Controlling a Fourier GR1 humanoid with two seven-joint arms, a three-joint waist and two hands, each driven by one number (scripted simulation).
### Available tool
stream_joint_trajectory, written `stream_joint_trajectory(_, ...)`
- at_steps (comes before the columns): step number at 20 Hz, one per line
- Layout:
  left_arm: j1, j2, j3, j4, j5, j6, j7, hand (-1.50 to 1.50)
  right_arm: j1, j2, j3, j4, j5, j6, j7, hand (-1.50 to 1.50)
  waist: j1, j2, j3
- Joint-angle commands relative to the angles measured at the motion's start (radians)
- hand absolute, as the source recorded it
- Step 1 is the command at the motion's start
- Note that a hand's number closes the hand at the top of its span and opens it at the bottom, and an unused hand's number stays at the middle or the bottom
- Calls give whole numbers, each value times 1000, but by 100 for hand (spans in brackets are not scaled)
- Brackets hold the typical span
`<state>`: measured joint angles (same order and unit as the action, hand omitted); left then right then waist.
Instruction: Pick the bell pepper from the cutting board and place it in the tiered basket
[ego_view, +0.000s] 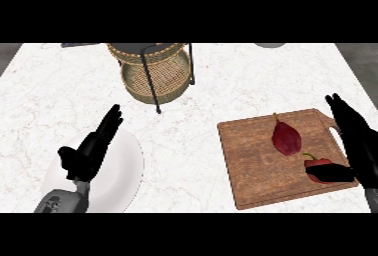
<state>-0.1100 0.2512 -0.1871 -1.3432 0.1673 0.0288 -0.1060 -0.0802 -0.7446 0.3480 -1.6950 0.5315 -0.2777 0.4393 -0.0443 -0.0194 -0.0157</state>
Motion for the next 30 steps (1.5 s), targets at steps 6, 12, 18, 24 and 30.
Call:
stream_joint_trajectory(6, 1, 2, 1, 6, 7, -27, -14, 0, -44, -124, 148, -341, 69, 479, 561, -150, 25, 8, 5)
stream_joint_trajectory(12, -29, 0, 6, -13, 1, -31, 16, 0, -92, -4, 222, -546, 74, 660, 934, -150, 44, 15, 12)
stream_joint_trajectory(18, -38, -9, 17, 22, 0, -42, 3, 0, -91, 20, 201, -481, 196, 634, 953, -150, 39, 17, 13)
stream_joint_trajectory(24, 10, -54, -11, 38, -38, -16, -73, 0, -40, 81, 188, -331, 245, 632, 922, -150, 49, 21, 14)
stream_joint_trajectory(30, -15, -35, 7, -7, -33, -34, 10, 0, -14, 159, 115, -287, 276, 610, 819, -150, 45, 19, 15)
